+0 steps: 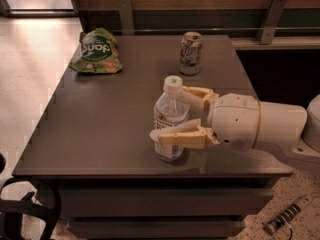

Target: Move blue plastic bottle near green rice chip bag

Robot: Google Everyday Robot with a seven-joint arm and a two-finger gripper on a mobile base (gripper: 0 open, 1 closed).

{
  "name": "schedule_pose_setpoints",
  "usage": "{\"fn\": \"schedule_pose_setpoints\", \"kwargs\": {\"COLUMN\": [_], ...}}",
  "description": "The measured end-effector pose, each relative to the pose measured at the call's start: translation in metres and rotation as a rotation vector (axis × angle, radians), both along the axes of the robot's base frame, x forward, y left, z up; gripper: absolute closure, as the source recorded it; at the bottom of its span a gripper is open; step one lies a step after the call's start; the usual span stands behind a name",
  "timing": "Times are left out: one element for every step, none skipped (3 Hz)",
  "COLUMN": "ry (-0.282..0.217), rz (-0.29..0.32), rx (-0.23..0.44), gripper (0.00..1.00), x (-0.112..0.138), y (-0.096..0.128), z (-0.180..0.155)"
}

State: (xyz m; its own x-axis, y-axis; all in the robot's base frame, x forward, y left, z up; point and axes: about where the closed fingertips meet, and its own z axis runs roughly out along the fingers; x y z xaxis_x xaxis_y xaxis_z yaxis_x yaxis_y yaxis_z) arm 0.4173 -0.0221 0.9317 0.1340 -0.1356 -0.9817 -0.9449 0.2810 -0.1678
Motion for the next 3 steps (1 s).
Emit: {"fn": "schedule_pose_setpoints", "kwargs": {"ry": [-0.008, -0.009, -0.01], "rz": [0.006, 0.009, 0.011], "rx": [-0.006, -0.007, -0.008], "gripper": [0.68, 0.97, 1.0], "x": [-0.0016, -0.0022, -0.0026], "y": [0.004, 0.0061, 0.0071], "z": [0.0012, 0.0021, 0.0025]}}
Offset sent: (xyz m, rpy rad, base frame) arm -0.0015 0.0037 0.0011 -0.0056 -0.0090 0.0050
